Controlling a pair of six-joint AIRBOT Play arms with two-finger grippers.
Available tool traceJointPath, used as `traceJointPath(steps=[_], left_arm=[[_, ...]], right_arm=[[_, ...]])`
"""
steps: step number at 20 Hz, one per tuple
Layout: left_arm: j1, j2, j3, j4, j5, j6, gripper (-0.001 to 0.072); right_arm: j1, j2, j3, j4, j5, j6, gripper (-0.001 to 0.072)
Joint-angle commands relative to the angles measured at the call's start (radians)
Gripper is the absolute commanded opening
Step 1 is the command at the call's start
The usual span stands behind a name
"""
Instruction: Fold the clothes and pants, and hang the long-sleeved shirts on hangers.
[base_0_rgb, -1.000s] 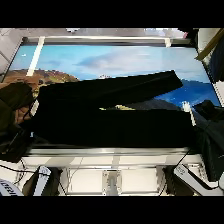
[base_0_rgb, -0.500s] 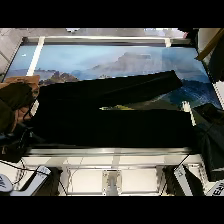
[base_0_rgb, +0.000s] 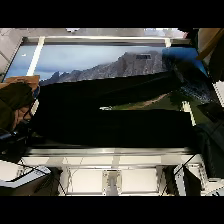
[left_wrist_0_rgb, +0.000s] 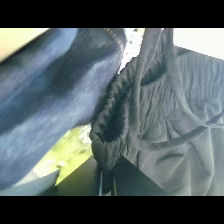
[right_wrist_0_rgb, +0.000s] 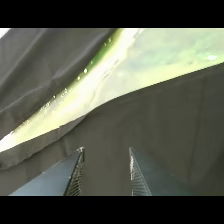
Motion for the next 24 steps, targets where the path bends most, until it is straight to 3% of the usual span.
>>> traceJointPath(steps=[1,4,6,11,12,13,19,24], left_arm=[[-0.01,-0.009,0.002,-0.081,0.008,0.077,0.0016],[-0.01,0.03,0.002,-0.067,0.0,0.091,0.0016],[-0.01,0.067,0.002,-0.065,0.0,0.109,0.0016],[-0.01,0.111,0.002,-0.064,0.001,0.109,0.0016],[-0.01,0.111,0.002,-0.064,0.001,0.109,0.0016],[-0.01,0.111,0.002,-0.064,0.0,0.109,0.0016],[-0.01,0.11,0.001,-0.064,0.001,0.109,0.0016],[-0.01,0.11,0.001,-0.064,0.002,0.108,0.0016]], right_arm=[[-0.008,0.011,0.06,-0.035,0.019,0.029,0.0326],[-0.138,0.007,0.053,-0.172,0.076,0.093,0.0326],[-0.237,-0.001,-0.059,-0.152,0.082,0.097,0.0326],[-0.397,-0.114,-0.359,-0.117,0.085,-0.026,0.0329],[-0.429,-0.135,-0.382,-0.122,0.073,-0.06,0.0381],[-0.463,-0.145,-0.392,-0.13,0.045,-0.066,0.0459],[-0.655,-0.149,-0.408,-0.197,-0.035,-0.089,0.0457],[-0.62,-0.276,-0.436,-0.225,-0.087,-0.1,0.0456]])
